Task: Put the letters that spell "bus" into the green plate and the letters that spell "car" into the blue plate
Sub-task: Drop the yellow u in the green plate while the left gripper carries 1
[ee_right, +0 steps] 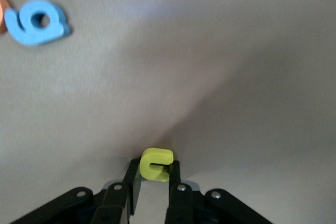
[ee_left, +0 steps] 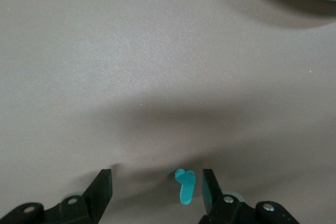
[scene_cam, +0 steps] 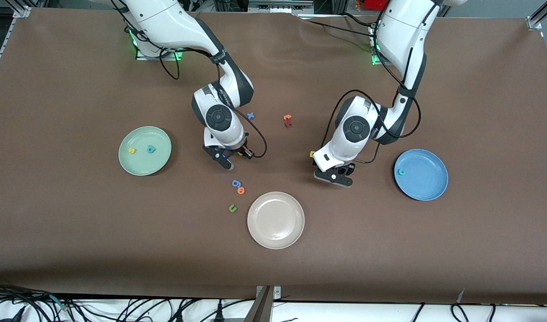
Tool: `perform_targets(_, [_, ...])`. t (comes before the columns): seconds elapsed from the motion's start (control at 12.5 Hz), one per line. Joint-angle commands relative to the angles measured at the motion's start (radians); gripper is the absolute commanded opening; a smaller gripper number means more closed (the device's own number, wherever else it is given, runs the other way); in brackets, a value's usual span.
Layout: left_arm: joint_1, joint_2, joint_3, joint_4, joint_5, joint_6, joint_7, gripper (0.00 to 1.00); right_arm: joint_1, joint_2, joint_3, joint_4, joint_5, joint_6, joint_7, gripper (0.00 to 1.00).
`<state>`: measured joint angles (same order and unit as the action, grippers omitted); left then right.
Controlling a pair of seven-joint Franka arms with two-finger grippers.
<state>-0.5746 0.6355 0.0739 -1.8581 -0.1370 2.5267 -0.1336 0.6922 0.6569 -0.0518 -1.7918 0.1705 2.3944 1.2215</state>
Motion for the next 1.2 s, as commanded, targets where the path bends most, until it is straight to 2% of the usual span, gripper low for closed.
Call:
perform_targets(0.0, [-0.019, 0.016, 0.011, 0.016, 0.008, -0.003, -0.006, 0.77, 0.006, -0.061, -0.066, 0.002, -0.008, -0.121, -0.135, 0.20])
perform_targets(0.32, [-0.019, 0.016, 0.012, 0.007, 0.008, -0.009, -0.004, 0.77, 0.004, -0.126, -0.196, 0.000, -0.008, -0.332, -0.446, 0.20])
perform_targets(0.64, [-0.016, 0.016, 0.012, 0.005, 0.036, -0.013, -0.004, 0.47, 0.003, -0.180, -0.345, -0.041, -0.008, -0.519, -0.730, 0.20])
perform_targets(0.88, [-0.016, 0.021, 0.014, 0.005, 0.037, -0.013, -0.004, 0.34, -0.002, -0.201, -0.466, -0.135, 0.004, -0.512, -0.972, 0.20])
perform_targets(1.12, [-0.011, 0.021, 0.014, 0.005, 0.037, -0.013, -0.003, 0.14, -0.058, -0.191, -0.485, -0.217, 0.011, -0.373, -1.127, 0.21])
